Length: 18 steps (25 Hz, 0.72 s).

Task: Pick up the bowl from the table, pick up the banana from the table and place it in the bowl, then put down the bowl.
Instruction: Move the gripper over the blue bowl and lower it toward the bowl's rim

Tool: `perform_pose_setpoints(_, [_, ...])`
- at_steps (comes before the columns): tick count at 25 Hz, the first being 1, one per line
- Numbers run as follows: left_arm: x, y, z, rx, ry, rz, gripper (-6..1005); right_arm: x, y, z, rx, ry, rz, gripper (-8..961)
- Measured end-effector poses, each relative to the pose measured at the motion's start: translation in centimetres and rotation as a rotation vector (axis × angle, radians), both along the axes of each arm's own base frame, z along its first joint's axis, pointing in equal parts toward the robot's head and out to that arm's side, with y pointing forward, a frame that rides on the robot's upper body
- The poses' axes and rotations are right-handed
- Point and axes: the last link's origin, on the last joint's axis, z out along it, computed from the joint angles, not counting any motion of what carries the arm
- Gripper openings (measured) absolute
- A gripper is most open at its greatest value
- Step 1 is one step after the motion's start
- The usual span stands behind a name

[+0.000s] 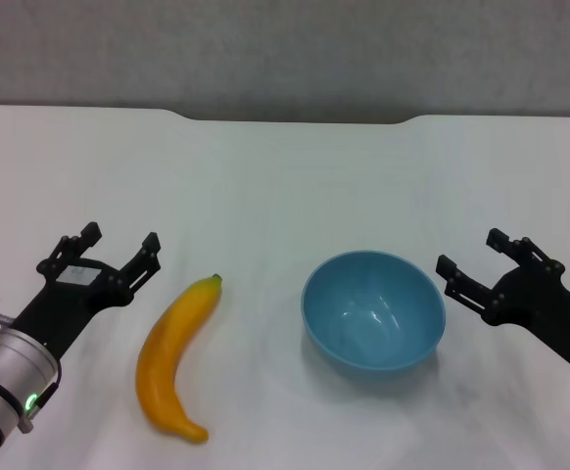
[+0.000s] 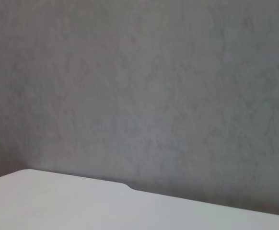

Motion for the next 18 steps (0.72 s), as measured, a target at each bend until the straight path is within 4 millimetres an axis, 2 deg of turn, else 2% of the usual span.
perform_pose_setpoints(5, [0.67,-0.24,0.35,0.024,-0.027,-0.046,865,-0.2,-0.56,0.22,0.023,-0.013,0.046,881])
perform_pose_setpoints(18, [0.35,-0.44,0.27,-0.002,-0.064,-0.019,864,-0.64,-0.73,0.11,0.019,-0.005,0.073,879])
